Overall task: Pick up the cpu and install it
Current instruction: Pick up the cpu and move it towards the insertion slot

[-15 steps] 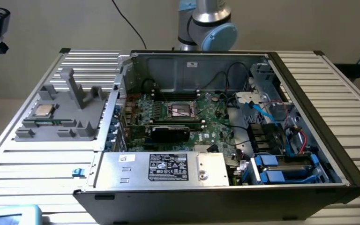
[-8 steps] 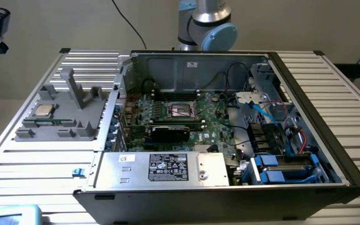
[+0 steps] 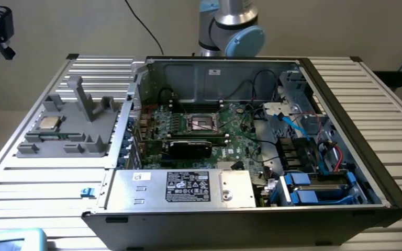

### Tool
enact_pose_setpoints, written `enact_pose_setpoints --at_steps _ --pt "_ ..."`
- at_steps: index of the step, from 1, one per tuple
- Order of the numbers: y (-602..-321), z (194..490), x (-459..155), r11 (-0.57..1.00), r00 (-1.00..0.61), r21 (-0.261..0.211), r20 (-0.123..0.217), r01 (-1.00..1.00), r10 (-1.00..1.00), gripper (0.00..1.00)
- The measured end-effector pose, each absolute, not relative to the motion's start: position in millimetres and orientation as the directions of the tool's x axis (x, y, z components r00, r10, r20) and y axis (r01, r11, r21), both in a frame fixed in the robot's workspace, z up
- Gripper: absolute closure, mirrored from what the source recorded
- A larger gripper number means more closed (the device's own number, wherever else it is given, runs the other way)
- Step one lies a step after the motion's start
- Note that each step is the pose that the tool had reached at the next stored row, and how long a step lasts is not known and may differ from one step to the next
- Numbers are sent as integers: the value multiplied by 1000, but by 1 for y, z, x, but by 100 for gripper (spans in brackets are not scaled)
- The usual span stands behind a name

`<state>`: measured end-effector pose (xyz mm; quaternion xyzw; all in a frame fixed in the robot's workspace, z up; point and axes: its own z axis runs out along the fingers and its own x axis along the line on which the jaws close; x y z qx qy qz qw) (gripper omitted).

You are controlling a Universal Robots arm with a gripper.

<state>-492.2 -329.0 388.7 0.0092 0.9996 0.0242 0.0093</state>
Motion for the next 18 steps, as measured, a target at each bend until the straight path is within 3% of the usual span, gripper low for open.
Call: enact_pose_setpoints --at_steps 1,4,8,9,18 --pt "-329 389 -492 999 -1000 49 -18 18 19 64" --pt "-329 389 -492 999 -1000 49 -18 18 19 47" --pt "-329 389 -492 999 -1000 49 -18 18 19 41" --pt "-329 389 -492 999 -1000 49 -18 18 19 35" --pt "-329 388 -492 999 -1000 49 -17 18 19 35"
